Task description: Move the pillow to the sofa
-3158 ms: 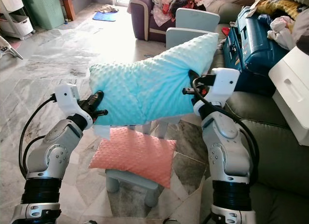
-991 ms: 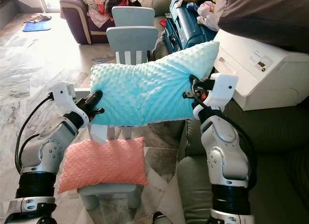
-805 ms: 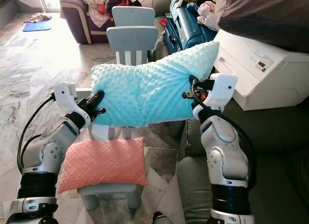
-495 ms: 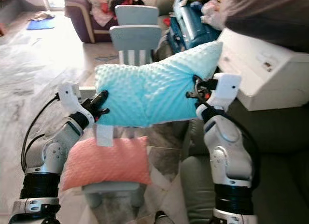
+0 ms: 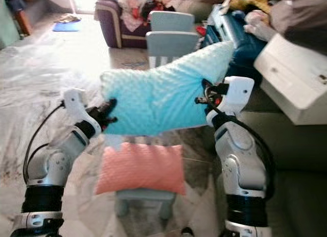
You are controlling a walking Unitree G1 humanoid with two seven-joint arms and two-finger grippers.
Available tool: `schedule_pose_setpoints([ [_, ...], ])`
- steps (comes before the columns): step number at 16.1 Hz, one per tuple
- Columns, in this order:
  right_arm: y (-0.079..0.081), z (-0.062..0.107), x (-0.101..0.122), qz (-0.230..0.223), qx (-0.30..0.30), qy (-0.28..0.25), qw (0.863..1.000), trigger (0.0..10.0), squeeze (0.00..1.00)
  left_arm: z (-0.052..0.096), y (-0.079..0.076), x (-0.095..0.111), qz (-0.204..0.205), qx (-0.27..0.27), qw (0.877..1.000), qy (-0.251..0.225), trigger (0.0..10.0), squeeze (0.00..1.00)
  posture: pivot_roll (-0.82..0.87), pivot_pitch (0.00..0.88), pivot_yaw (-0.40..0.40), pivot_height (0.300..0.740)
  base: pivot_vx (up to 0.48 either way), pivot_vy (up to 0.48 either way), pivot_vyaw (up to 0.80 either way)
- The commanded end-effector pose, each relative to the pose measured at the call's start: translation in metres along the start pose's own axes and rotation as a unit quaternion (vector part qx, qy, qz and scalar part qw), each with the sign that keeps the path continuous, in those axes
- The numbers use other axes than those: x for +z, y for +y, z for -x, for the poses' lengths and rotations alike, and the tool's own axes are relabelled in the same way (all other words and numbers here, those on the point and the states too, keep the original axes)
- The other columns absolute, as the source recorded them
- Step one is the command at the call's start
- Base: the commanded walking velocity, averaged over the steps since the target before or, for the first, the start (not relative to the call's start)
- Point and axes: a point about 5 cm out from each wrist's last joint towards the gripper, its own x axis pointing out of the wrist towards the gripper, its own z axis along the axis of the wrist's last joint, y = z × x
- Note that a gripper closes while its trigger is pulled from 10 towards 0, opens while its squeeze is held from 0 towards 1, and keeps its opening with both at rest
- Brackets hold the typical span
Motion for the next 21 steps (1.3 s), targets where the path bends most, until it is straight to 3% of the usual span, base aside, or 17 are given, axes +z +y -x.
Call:
schedule_pose_setpoints([
  [1, 0.0049, -0.0018, 0.0102, 0.003, 0.010, -0.019, 1.000, 0.0, 0.00, 0.0002, -0.0037, 0.0082, -0.016, -0.011, 1.000, -0.016, 0.0, 0.00, -0.16, 0.085, -0.036, 0.740, 0.000, 0.251, 0.00],
  [6, 0.0048, -0.0015, 0.0106, 0.003, 0.010, -0.018, 1.000, 0.0, 0.00, 0.0013, -0.0049, 0.0068, -0.007, -0.016, 1.000, -0.014, 0.5, 0.00, -0.16, 0.089, -0.034, 0.740, 0.000, 0.000, 0.00],
  [21, 0.0060, -0.0031, 0.0090, 0.002, 0.008, -0.017, 1.000, 0.0, 0.00, 0.0003, -0.0094, -0.0002, -0.001, -0.032, 0.999, -0.003, 0.0, 0.00, -0.16, 0.085, -0.030, 0.740, 0.000, 0.000, 0.00],
])
